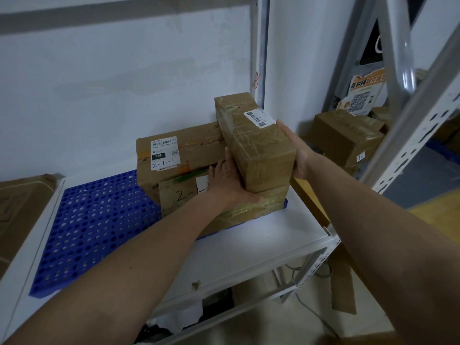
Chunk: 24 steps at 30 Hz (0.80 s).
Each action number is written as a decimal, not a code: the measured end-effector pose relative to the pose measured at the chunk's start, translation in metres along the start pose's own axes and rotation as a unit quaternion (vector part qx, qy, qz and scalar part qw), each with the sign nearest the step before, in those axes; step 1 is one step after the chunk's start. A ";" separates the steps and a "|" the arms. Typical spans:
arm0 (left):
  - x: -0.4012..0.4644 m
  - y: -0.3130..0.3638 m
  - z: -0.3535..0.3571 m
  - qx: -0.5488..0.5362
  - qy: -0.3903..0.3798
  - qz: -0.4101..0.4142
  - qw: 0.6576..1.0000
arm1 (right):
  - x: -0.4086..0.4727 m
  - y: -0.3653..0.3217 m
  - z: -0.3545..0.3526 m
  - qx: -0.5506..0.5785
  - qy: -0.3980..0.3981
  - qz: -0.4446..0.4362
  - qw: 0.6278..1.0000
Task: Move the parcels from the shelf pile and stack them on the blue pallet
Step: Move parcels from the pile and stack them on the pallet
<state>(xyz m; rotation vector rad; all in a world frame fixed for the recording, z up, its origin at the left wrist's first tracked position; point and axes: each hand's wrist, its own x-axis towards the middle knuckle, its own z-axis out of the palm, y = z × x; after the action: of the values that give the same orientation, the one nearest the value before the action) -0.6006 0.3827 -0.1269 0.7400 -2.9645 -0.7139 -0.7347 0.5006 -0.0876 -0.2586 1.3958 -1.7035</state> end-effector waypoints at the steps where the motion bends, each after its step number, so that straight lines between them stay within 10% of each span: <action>1: 0.000 0.000 -0.002 0.002 0.002 0.001 1.000 | -0.001 -0.003 -0.001 -0.016 0.008 0.002 1.000; 7: -0.004 0.000 -0.030 -0.006 -0.084 -0.029 0.996 | -0.012 -0.033 0.007 -0.257 0.102 -0.054 0.960; 12: 0.000 -0.008 -0.072 0.035 -0.107 -0.017 0.993 | -0.015 -0.049 0.031 -0.581 0.138 -0.166 0.785; 17: -0.011 -0.023 -0.097 0.194 0.036 0.006 0.980 | -0.015 -0.044 0.073 -0.738 0.108 -0.255 0.615; 24: -0.052 -0.075 -0.123 0.172 0.066 -0.090 0.979 | 0.003 -0.011 0.159 -0.793 0.000 -0.318 0.520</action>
<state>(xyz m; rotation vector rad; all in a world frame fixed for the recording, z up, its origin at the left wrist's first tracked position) -0.5078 0.2943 -0.0439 1.0390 -2.9546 -0.1398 -0.6393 0.3895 -0.0248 -1.9305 2.6476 -0.1726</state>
